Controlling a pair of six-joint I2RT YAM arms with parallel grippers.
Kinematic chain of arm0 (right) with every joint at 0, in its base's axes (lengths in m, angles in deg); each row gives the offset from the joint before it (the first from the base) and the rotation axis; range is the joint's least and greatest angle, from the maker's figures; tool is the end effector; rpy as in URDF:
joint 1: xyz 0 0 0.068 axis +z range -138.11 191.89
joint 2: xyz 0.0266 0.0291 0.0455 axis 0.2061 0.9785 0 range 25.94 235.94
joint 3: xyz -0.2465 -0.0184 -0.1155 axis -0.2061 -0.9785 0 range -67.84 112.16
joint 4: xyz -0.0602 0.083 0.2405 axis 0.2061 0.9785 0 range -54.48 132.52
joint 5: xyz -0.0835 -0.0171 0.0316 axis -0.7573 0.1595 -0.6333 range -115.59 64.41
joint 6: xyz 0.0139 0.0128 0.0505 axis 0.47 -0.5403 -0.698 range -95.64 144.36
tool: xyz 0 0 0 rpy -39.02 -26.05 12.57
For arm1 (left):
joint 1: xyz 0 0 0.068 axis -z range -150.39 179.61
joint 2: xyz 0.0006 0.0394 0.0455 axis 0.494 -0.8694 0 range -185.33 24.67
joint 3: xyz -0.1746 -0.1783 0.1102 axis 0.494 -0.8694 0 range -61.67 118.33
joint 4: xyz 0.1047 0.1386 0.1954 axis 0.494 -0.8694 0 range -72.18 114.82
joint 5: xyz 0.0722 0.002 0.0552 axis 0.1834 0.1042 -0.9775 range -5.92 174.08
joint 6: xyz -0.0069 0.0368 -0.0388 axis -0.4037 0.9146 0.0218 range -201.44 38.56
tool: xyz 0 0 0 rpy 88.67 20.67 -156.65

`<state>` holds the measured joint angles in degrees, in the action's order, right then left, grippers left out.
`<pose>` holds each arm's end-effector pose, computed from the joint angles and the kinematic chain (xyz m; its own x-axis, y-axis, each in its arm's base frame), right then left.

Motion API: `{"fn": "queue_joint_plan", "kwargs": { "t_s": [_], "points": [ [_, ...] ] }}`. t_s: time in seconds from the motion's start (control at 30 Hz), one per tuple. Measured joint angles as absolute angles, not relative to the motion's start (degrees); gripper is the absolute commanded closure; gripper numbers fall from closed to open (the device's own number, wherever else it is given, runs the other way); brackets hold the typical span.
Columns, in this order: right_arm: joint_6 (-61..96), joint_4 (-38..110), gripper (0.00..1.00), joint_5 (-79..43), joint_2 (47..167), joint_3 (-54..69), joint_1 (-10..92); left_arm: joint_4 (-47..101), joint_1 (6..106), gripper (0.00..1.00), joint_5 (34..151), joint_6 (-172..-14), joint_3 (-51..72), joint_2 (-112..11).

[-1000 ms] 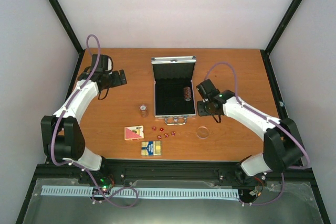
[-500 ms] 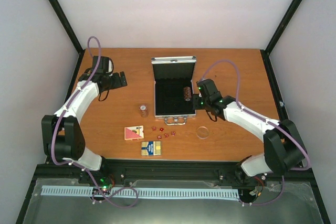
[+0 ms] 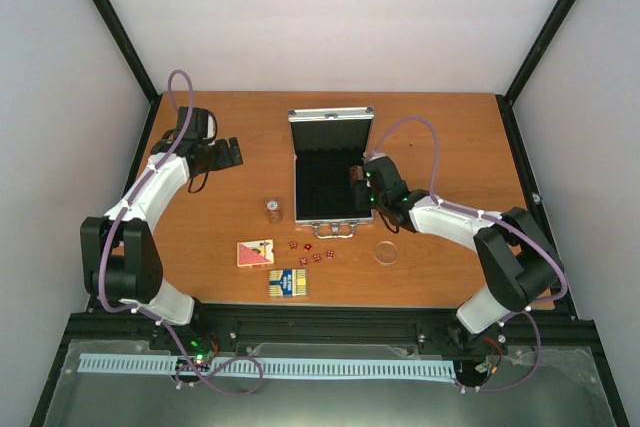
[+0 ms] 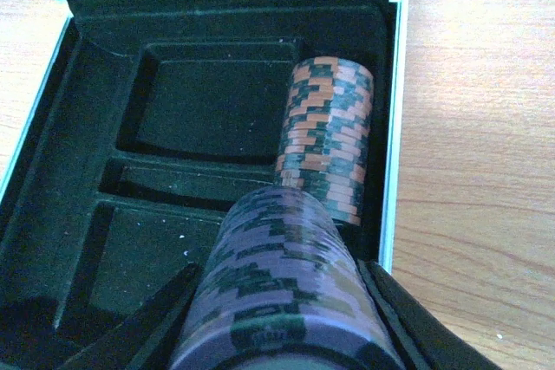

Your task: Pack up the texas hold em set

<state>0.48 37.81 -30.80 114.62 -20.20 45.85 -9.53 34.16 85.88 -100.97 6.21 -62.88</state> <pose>0.2654 0.1748 0.1867 -0.7234 -0.0011 -0.6904 -0.2280 0.9443 0.2374 0.3229 -0.0268 0.2627 -0.7930 -0.2720 -0.5451 -0.1775 0.9591 -0.2204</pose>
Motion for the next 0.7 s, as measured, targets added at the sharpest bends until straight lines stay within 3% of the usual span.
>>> {"fn": "queue_joint_plan", "kwargs": {
  "t_s": [0.63,0.67,0.7],
  "points": [
    [-2.6,32.8,0.97,-43.6,123.1,-21.1,50.6,-9.5,34.2,0.0,86.3,-101.0,6.3,-64.5],
    [-2.7,32.1,0.91,-44.5,123.7,-20.9,50.7,-9.5,34.2,0.0,86.3,-101.0,6.3,-64.5],
    [-2.8,31.5,0.8,-44.8,124.2,-20.8,50.7,-9.5,34.2,0.0,86.3,-101.0,6.3,-64.5]
  ]
}}
